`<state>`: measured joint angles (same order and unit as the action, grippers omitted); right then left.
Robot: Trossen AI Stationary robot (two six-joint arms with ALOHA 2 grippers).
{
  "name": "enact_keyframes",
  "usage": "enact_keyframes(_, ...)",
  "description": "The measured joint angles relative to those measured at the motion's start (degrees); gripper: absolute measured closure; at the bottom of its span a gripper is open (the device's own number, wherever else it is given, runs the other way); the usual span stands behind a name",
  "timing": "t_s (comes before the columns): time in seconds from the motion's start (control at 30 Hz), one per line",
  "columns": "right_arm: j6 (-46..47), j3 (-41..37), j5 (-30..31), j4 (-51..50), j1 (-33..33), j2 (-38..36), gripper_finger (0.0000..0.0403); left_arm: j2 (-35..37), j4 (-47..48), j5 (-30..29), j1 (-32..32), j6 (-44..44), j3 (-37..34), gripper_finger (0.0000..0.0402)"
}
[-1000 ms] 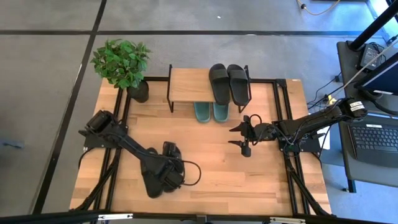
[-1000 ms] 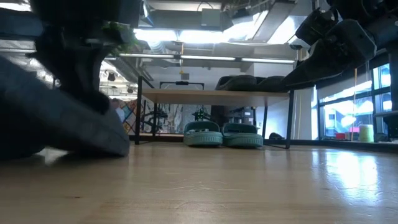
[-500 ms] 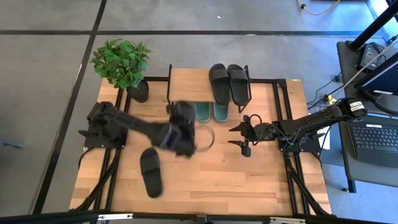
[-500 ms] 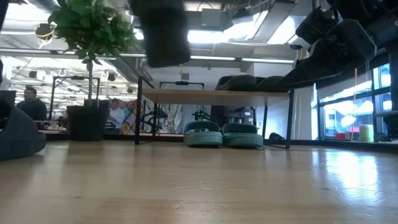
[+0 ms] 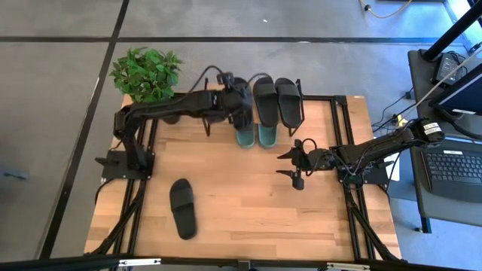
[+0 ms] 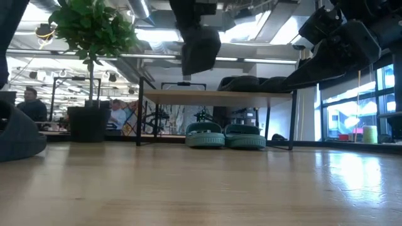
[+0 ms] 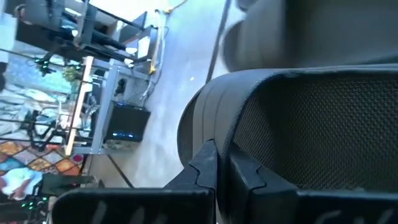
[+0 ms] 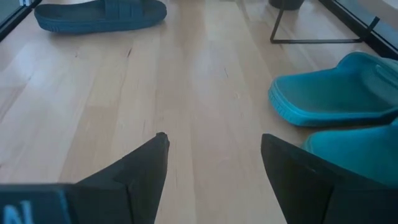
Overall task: Pick and place slides into the shelf
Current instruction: Put the black slide on the shelf
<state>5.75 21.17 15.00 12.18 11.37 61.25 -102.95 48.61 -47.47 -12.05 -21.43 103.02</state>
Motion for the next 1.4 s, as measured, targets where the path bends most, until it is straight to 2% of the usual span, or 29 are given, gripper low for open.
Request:
enact_keyframes(0.23,-0.69,0.0,0.41,0.05,0.0,0.0,0.0146,-3.53,-4.92,-0.23,-4.01,-5.74,0.02,0.04)
enact_keyframes(0.6,-0.36,0.0,0.82,-0.02,-0.24,0.0,0.0146,-9.13,-6.07,-0.91,-6.49,-7.13,0.02,0.04)
enact_keyframes(1.07,-0.39,0.0,1.01,-0.53,-1.35,0.0,0.0146,-10.83,-7.71,3.77,-6.26,-7.1,0.02,0.04)
enact_keyframes(1.4,-0.36,0.0,0.98,-0.94,-1.35,0.0,0.0146,-10.83,-7.07,3.07,-4.58,-6.56,0.02,0.04)
